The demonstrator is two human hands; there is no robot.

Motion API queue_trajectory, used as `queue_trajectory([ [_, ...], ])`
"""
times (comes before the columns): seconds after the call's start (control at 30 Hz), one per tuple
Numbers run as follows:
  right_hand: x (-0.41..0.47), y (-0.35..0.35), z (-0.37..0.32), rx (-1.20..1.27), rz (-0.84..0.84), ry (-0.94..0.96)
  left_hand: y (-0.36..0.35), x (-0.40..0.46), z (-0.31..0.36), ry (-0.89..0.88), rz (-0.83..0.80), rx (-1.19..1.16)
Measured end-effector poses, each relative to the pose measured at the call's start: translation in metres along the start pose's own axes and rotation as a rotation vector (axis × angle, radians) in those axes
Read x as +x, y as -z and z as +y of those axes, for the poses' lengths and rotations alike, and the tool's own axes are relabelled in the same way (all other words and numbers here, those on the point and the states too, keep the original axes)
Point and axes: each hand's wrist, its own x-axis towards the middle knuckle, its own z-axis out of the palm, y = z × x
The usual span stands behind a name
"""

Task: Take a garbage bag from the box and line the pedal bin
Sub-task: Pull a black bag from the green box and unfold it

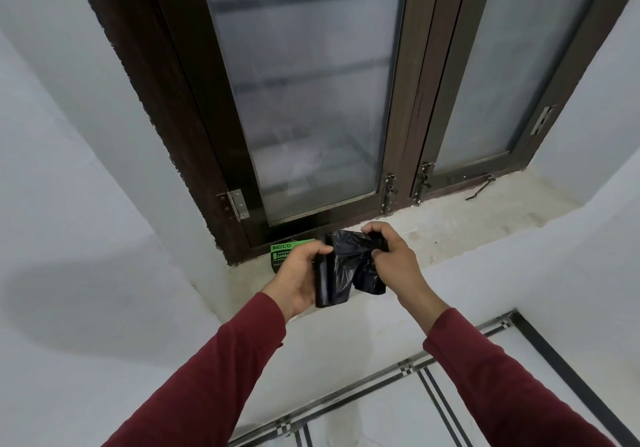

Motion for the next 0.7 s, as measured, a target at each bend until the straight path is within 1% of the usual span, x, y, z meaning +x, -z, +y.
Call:
queue_trajectory([
  [0.1, 0.001, 0.001, -0.003, 0.091, 0.055, -0.029, -0.001, 0.000, -0.002, -0.008, 0.023, -0.063],
  [0.2, 0.002, 0.002, -0.004, 0.096, 0.037, -0.105, -0.004, -0.001, -0.002, 0.004, 0.037, -0.053],
  [0.27, 0.001, 0.005, -0.004, 0.057, 0.019, -0.090, -0.004, 0.000, -0.002, 0.019, 0.050, -0.039],
  [0.33, 0.002, 0.009, -0.002, -0.032, -0.011, -0.052, -0.002, 0.000, -0.002, 0.015, 0.059, -0.029],
  [0.43, 0.001, 0.013, -0.004, -0.152, -0.001, -0.036, 0.000, 0.000, -0.002, -0.008, 0.052, -0.033],
  [0.53, 0.002, 0.016, -0.003, -0.103, 0.027, -0.030, 0.001, 0.001, -0.004, -0.031, 0.058, -0.054],
  [0.63, 0.003, 0.018, 0.000, -0.114, 0.074, -0.014, 0.004, 0.003, -0.006, -0.050, 0.051, -0.061],
  [0.7, 0.003, 0.019, 0.002, -0.087, 0.071, -0.041, 0.002, 0.002, -0.006, -0.039, 0.003, -0.068],
])
